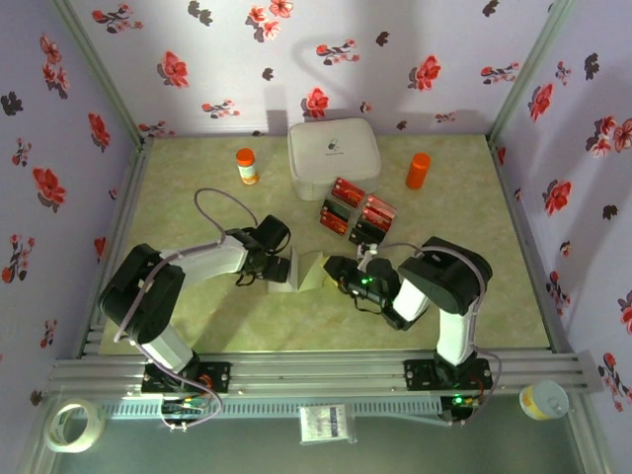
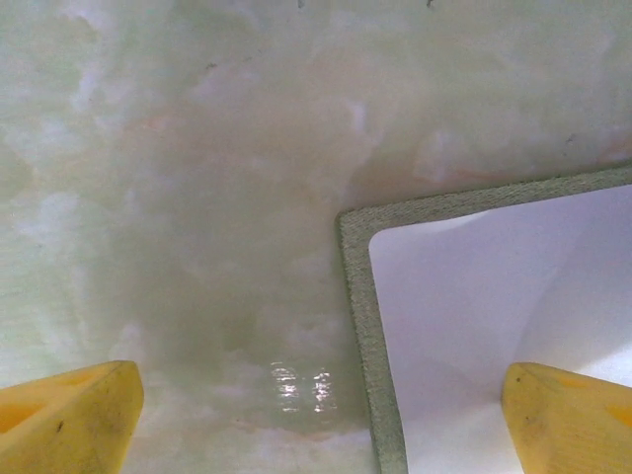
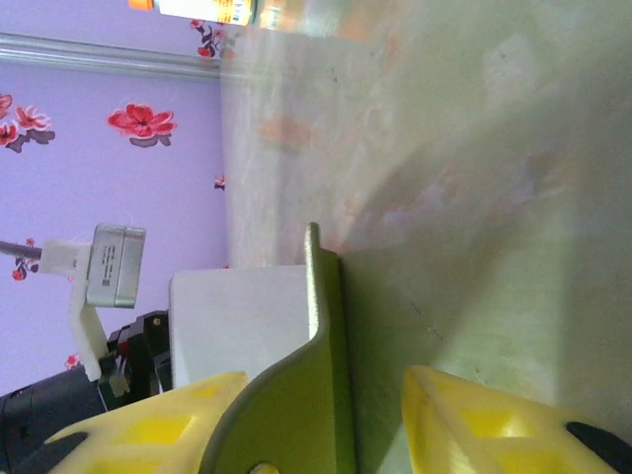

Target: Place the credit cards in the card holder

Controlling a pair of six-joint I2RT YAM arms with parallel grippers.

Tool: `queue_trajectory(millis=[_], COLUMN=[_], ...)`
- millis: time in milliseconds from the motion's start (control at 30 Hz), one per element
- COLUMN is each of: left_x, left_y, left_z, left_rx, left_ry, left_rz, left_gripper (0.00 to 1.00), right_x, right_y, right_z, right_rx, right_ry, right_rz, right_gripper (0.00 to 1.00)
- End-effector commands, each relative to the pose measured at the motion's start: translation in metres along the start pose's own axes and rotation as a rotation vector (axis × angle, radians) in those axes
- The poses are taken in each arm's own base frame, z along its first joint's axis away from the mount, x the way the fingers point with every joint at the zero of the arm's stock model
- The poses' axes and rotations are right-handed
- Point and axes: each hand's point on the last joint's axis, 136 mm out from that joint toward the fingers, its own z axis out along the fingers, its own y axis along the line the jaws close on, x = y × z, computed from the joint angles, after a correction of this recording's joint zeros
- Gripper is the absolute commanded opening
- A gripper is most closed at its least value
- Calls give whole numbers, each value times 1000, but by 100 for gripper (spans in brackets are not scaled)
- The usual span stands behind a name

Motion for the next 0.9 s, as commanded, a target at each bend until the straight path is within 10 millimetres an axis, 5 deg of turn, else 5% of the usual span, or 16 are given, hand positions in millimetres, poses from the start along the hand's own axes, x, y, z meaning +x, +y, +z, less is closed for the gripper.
queue_trajectory(millis=[0,233,533,867], left_x=[-13,-24,-26,-18], left_y=[6,-4,-18,-25], left_z=[-14,-29,-33,-35], left_rx=[-28,2,36,49], left_ry=[-33,-66,-72,-70], left_rz=[19,27,40,30], left_gripper=[94,94,94,93], right_x=[-6,-15,-30,-2], right_y=[0,8,56,72], right_z=[-9,-23,-46,-4], right_rx=[8,86,265,234], right_ry=[-27,-44,-23,123], right_rz=[-16,-83,-335,-360], right_gripper=[48,51,54,30])
